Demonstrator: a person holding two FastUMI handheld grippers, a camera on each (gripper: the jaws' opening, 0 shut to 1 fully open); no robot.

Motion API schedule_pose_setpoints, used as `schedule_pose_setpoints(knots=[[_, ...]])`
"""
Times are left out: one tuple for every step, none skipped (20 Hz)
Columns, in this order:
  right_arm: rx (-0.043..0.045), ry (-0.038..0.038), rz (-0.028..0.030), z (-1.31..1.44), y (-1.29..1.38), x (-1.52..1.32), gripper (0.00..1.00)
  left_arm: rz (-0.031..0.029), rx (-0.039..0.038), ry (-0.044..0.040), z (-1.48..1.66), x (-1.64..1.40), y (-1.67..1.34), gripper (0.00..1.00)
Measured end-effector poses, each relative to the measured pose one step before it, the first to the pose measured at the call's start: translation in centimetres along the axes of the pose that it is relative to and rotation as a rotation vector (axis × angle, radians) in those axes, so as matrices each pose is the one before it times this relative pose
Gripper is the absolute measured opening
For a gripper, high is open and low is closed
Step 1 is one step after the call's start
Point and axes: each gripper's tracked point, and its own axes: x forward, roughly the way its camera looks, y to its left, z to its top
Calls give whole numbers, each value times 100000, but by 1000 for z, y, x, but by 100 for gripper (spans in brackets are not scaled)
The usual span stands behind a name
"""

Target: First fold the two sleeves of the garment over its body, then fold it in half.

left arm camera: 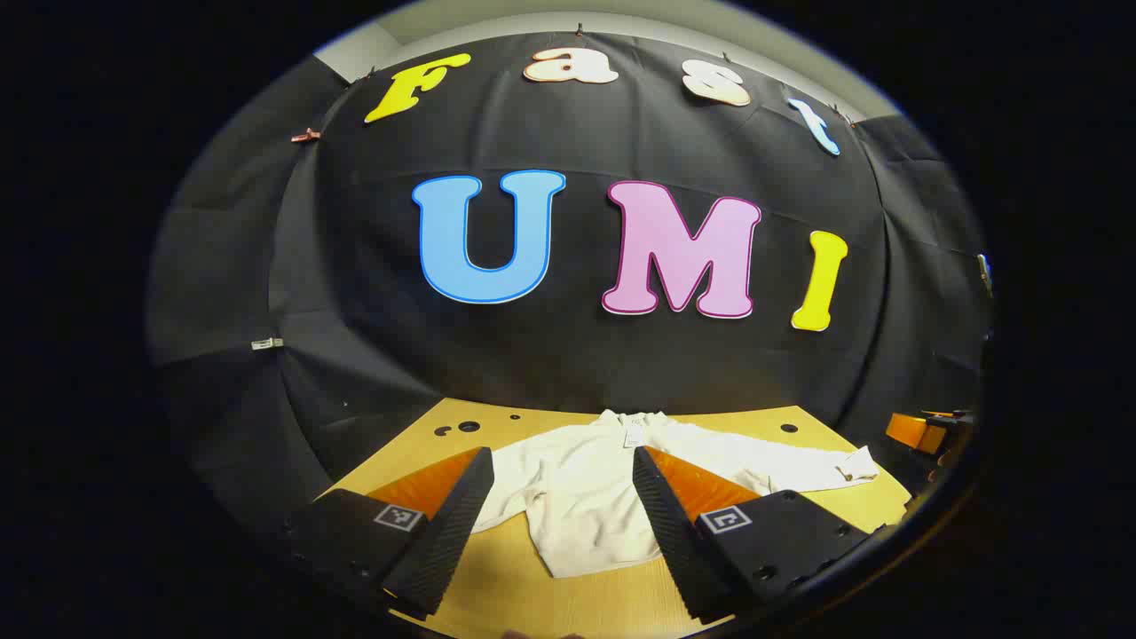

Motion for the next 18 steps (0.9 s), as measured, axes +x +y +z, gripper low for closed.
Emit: schedule_pose_setpoints(knots=[[-991,-230,729,49,170,-50,99,-57,-393,435,-406,117,-35,97],[-940,-284,734,36,146,71,99,33,-191,483,-231,79,-24,97],[-1008,-151,388,-16,14,17,99,181,-48,78,-198,-3,-2,98],[-545,32,354,-27,53,60,98,28,-39,-199,11,6,18,97],[-14,143,487,15,153,53,98,-60,40,-41,-182,60,-2,98],[201,240,504,59,116,95,98,76,-10,-18,-6,-29,36,98],[19,277,224,-72,58,46,98,15,-59,18,-157,95,63,97],[-252,193,346,6,53,67,98,68,-71,-6,59,48,47,97],[-320,65,815,67,177,217,99,195,-96,-63,-44,122,47,97],[-534,168,751,-44,152,121,98,184,-112,17,13,116,111,97],[-519,291,214,-36,50,77,99,433,-29,49,-87,79,119,97],[-675,256,154,-74,-84,235,99,155,-33,136,39,137,99,97],[-736,-71,225,-5,-58,208,99,315,-4,96,-222,180,32,97],[-543,-1,53,20,46,141,99,412,-68,136,-108,107,159,97],[-403,211,187,-67,-27,210,99,236,-162,272,-46,120,97,97],[-400,296,217,-169,8,103,99,223,-179,181,-124,-33,29,97],[-202,15,55,-8,-13,59,99,80,-139,68,-21,106,47,98],[-194,-396,-40,122,-111,198,99,353,30,252,-146,191,32,98]])
